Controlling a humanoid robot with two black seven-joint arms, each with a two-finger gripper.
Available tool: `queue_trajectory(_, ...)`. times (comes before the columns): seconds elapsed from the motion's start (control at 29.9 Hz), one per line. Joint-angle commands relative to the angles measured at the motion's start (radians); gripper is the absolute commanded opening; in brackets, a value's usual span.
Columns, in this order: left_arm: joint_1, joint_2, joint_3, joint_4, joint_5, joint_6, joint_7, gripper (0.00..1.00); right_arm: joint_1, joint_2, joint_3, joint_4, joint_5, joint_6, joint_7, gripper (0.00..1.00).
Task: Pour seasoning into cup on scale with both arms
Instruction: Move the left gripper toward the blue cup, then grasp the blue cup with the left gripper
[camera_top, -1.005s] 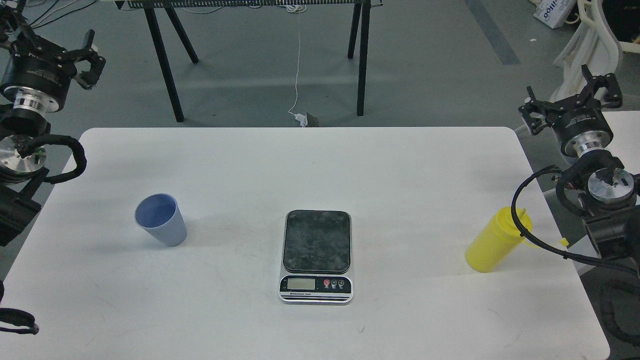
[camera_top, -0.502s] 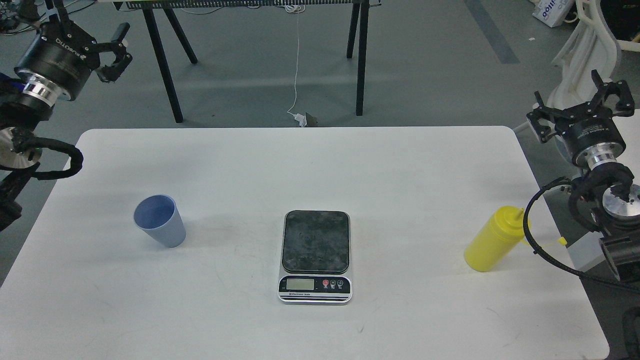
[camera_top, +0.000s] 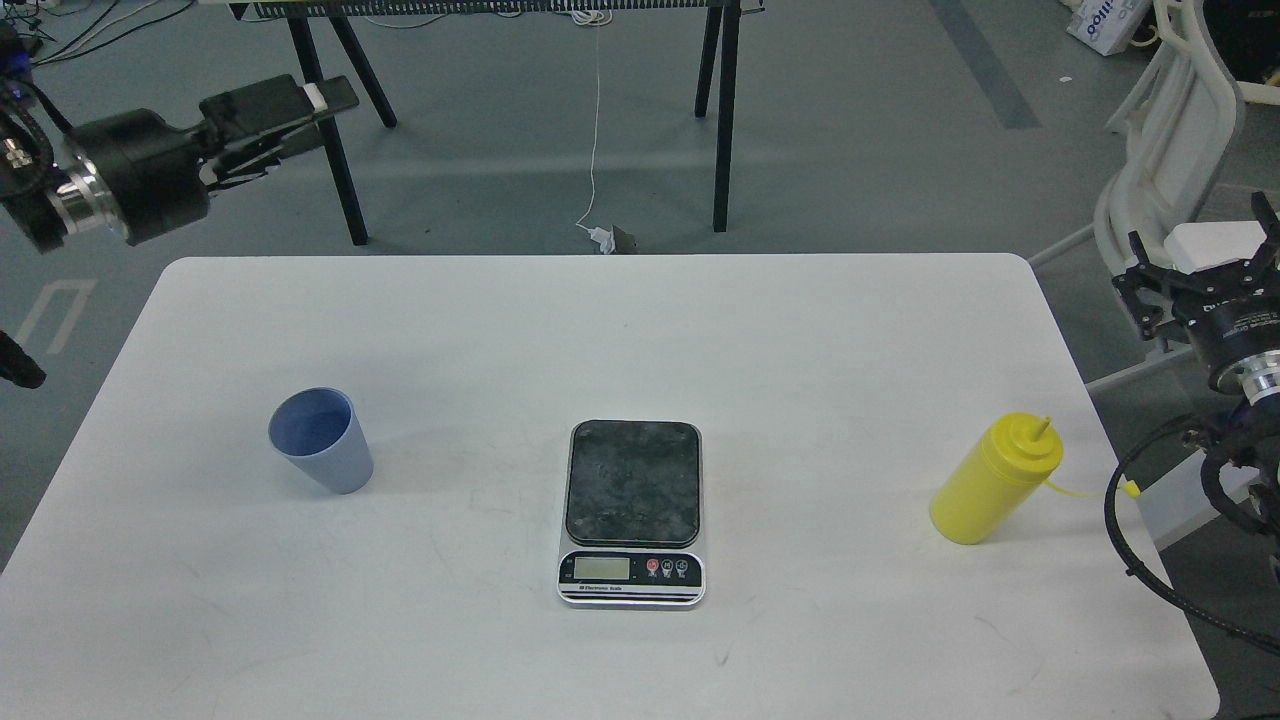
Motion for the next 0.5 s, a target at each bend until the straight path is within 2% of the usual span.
queue_trajectory(0.0,0.011,0.03,0.053,-0.008,0.186,0.05,-0.004,0.9,-0.028,-0.008,0.012,0.0,0.0,0.0,0.002,0.99)
queue_trajectory(0.27,0.018,0.096,0.315,-0.005,0.555,0.195,-0.001,0.82,-0.061,-0.008,0.041,-0.001,0.0,0.0,0.002,0.99)
queue_trajectory(0.47,0.036,0.084,0.394,0.02,0.624,0.225,0.003,0.73,-0.061,-0.008,0.047,-0.003,0.0,0.0,0.002,0.99)
